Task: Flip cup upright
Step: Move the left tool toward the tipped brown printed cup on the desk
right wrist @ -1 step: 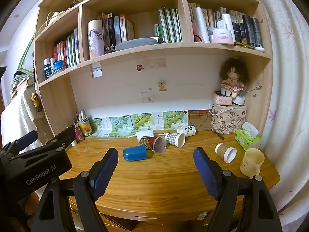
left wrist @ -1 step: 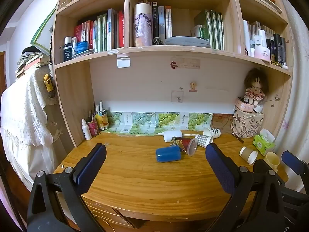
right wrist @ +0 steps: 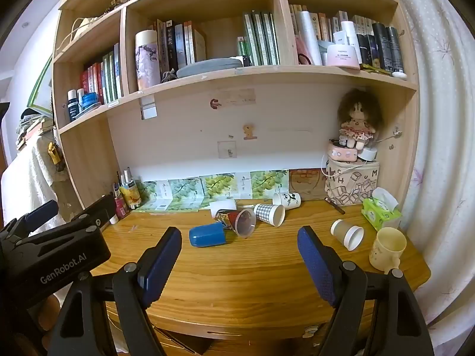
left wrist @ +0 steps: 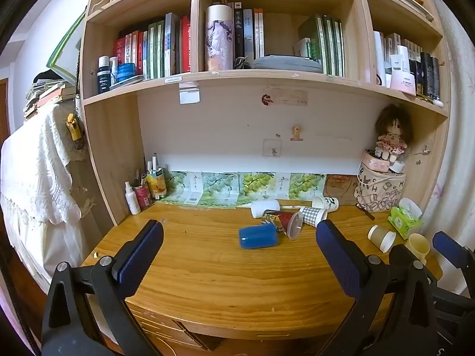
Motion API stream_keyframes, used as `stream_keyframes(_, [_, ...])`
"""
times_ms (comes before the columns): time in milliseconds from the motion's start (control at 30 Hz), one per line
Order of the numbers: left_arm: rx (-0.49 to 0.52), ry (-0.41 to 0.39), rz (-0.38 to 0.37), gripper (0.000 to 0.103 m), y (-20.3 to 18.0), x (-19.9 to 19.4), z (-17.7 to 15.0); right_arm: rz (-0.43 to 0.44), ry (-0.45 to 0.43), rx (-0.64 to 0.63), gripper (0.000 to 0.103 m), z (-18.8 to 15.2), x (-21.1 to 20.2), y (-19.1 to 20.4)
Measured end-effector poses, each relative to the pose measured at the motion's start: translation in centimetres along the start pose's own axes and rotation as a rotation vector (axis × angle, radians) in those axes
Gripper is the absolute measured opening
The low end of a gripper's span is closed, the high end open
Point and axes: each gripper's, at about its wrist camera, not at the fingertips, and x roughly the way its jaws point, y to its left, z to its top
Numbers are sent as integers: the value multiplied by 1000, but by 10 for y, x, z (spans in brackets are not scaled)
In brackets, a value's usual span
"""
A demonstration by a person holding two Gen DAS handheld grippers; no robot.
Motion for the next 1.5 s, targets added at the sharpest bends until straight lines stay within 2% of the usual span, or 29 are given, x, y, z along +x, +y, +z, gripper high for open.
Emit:
stream_keyframes(433, [-16,27,-29,103,-3,6,-5,-11,18,6,81,-1,6,1])
stream_keyframes(500, [-32,47,-51,103,15,14,-5,-12,27,8,81,-2,9,5])
stream_keyframes(600, [-38,50,-55,103,21,16,-7,-16,35,3,81,-1,10,10])
stream_keyframes(900, [-1,96,-58,103,39,25,-12,-30,75,25,81,-10,16,27])
stream_keyframes(1067, [7,110,-86,103,47,26,-16,-37,113,50,81,-19,17,36])
stream_keyframes(1500, [39,155,-98,103,41,46,-14,-45,187,97,81,-25,35,35])
